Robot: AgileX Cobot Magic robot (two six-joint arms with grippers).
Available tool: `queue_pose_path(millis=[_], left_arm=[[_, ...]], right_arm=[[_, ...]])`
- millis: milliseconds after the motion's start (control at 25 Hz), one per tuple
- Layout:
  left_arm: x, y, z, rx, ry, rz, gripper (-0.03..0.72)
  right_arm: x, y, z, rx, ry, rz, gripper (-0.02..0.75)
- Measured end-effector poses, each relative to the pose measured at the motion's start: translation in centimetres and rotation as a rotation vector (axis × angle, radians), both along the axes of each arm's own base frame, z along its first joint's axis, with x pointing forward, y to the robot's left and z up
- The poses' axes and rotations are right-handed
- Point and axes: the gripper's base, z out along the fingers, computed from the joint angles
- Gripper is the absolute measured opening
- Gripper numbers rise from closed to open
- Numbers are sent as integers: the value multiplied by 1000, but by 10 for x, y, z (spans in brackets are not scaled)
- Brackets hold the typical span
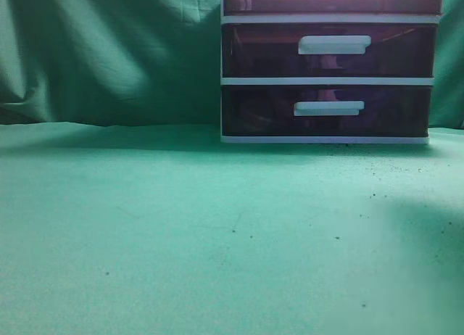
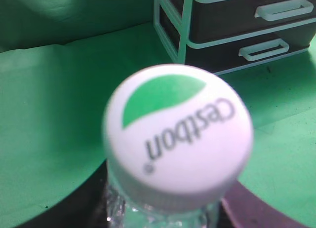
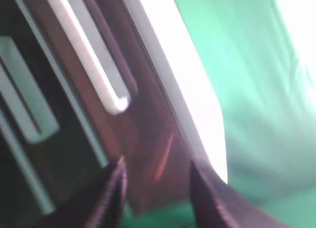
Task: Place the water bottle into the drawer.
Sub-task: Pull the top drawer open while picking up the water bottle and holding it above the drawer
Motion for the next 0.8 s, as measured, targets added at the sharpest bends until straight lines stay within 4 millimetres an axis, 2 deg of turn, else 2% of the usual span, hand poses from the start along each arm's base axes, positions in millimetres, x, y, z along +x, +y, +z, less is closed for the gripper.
queue_pose_path(millis=[120, 240, 280, 480, 760, 800], left_arm=[[0, 0, 0, 0, 0, 0, 274], [0, 0, 0, 0, 0, 0, 274], [0, 0, 0, 0, 0, 0, 274], [0, 0, 0, 0, 0, 0, 274], [0, 0, 0, 5, -2, 0, 274], [0, 0, 0, 5, -2, 0, 274]], right_arm=[[22, 20, -17, -147, -91, 107, 375], [42, 32, -30, -191, -97, 150, 362], [49, 34, -33, -196, -96, 155, 403], [75, 41, -48, -237, -92, 186, 388], [92, 48, -56, -309, -115, 234, 388], [93, 49, -54, -317, -127, 237, 304]])
